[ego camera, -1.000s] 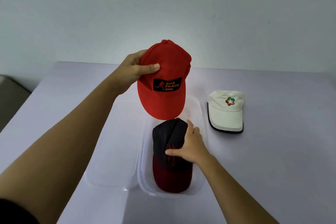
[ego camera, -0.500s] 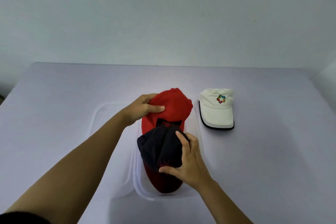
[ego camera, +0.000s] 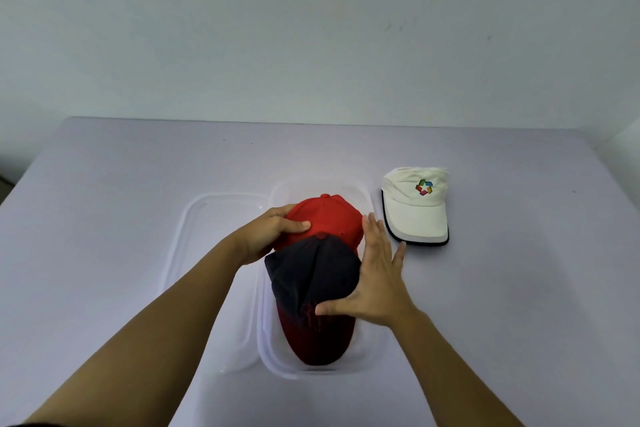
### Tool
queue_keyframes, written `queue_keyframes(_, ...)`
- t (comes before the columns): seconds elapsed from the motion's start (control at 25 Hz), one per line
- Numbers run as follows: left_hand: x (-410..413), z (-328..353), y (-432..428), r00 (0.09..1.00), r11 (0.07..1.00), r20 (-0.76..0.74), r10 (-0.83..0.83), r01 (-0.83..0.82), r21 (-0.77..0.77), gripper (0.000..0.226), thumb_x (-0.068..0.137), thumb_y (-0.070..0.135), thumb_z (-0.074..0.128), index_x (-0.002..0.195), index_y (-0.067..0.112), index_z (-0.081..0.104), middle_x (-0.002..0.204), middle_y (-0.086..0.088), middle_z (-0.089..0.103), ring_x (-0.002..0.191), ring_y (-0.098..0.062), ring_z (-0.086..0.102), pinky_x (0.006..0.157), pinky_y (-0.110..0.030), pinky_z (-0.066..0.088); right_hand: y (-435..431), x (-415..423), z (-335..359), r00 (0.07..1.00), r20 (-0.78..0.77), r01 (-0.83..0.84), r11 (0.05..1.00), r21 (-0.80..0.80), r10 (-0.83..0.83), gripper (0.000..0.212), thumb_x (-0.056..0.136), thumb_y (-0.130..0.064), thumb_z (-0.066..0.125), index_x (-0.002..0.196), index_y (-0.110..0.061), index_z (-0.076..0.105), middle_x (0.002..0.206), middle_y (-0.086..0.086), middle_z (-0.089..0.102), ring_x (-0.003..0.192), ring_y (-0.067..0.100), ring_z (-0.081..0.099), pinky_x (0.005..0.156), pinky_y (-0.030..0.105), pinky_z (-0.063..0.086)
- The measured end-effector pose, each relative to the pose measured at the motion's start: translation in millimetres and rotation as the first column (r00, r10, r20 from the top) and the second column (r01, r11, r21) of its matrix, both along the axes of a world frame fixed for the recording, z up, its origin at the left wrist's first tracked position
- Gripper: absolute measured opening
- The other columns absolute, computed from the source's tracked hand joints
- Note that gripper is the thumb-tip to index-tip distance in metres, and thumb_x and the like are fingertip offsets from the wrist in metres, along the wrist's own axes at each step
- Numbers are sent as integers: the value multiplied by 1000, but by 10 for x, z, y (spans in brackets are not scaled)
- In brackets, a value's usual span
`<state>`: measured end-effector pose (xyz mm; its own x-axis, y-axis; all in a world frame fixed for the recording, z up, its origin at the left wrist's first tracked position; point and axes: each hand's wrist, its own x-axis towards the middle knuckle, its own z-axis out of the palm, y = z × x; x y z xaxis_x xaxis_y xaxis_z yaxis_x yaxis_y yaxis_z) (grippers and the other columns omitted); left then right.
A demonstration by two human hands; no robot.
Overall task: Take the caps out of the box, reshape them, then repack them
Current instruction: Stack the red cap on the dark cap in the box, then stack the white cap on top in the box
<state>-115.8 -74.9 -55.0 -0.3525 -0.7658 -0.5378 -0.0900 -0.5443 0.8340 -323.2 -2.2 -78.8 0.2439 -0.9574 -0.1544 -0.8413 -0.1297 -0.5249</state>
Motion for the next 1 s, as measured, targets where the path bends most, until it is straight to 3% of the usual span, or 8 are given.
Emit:
queue_keyframes(0.16, -36, -23, 19, 997, 999, 64, -51, 51, -5, 36, 92, 17, 57, 128, 19, 56, 123, -5, 65, 114, -22, 61, 98, -33, 47, -164, -54, 65, 996, -89, -2, 1000, 5, 2, 145, 35, -90, 56, 143, -31, -20, 156, -2, 11, 144, 18, 8, 109, 60, -16)
queue_keyframes(0.24, -57, 1, 39, 950, 988, 297, -97, 128, -86, 38, 94, 33, 53, 129, 19, 51, 126, -1, 60, 116, -20, 58, 100, -34, 45, -206, -56, 80, 980, -194, 36, 999, 11, -34, 143, 36, -94, 48, 145, -26, -14, 153, 1, 22, 142, 20, 16, 108, 62, -14)
queue_keyframes(0.32, -26, 56, 62, 833, 965, 546, -86, 207, -164, 42, 94, 45, 46, 126, 19, 48, 127, -3, 56, 113, -20, 54, 95, -33, 44, -236, -46, 68, 950, -310, 25, 1000, -2, -24, 140, 39, -98, 36, 147, -22, -8, 151, 3, 26, 142, 21, 17, 106, 67, -12)
queue_keyframes(0.48, 31, 127, 126, 839, 958, 514, -178, 266, -103, 66, 93, 36, 51, 149, 22, 19, 150, -6, 34, 135, -24, 37, 105, -31, 34, -249, -16, 50, 914, -405, 4, 1000, -7, -7, 134, 44, -99, 25, 149, -20, -3, 152, 8, 23, 144, 24, 8, 102, 69, -14)
queue_keyframes(0.6, -61, 75, 104, 739, 920, 636, -221, 374, -115, 61, 93, 29, 44, 148, 17, 20, 149, -12, 32, 131, -28, 39, 106, -33, 34, -254, 9, 36, 898, -439, 33, 999, 36, -14, 135, 45, -98, 22, 149, -15, -2, 152, 10, 21, 144, 25, 7, 103, 69, -14)
queue_keyframes(0.76, -154, 80, 69, 702, 909, 673, -234, 403, -105, 44, 96, 24, 35, 137, 10, 33, 148, -14, 30, 129, -27, 36, 94, -26, 26, -313, 19, 13, 911, -412, 23, 996, 87, 14, 134, 48, -97, 23, 149, -15, -5, 158, 8, 7, 146, 24, -4, 105, 66, -14)
queue_keyframes(0.84, -141, 132, 22, 711, 903, 672, -205, 403, -150, 40, 97, 24, 35, 135, 13, 37, 154, -10, 26, 132, -21, 32, 101, -27, 24, -327, -33, 10, 949, -315, 5, 998, 58, 14, 132, 48, -97, 22, 149, -18, -7, 159, 4, -3, 145, 22, -11, 109, 61, -13)
queue_keyframes(1.0, -210, 311, -152, 782, 892, 622, 27, 262, -368, 55, 97, 25, 36, 149, 13, 23, 158, -2, 21, 146, -15, 17, 115, -29, 13, -478, -313, 14, 992, -27, 124, 991, -51, -126, 119, 58, -94, 17, 149, -20, -5, 159, 5, -10, 146, 21, -11, 117, 45, -4)
